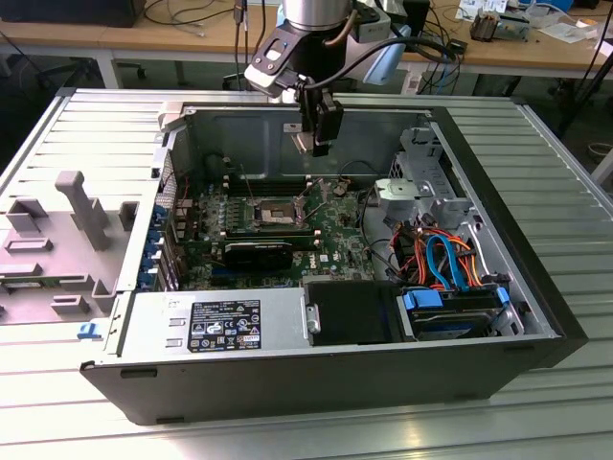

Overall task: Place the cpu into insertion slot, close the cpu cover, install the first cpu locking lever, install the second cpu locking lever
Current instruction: 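Place the cpu into insertion slot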

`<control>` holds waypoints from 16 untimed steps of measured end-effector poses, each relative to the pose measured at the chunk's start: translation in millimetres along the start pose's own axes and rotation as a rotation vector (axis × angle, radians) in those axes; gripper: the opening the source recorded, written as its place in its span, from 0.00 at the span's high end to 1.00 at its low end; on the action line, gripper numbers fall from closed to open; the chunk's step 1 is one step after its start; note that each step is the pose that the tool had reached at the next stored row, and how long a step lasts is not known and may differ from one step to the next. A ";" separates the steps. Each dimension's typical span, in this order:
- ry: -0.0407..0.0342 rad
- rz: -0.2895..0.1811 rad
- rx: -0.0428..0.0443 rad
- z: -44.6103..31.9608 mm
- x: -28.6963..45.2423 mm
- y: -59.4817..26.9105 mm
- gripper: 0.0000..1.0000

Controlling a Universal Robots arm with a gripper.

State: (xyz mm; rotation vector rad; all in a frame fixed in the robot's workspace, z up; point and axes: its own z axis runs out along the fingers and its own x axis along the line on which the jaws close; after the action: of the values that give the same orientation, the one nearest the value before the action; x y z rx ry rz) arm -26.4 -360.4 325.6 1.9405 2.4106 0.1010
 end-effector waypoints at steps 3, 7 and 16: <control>-0.0007 0.009 -0.0001 0.0 0.0 0.0 0.45; -0.0014 0.018 -0.0001 0.0 0.0 0.0 0.45; -0.0026 0.033 -0.0002 0.0 0.0 0.0 0.45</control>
State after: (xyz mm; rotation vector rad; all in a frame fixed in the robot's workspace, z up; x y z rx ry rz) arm -26.4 -360.4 325.6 1.9798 2.3770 0.0997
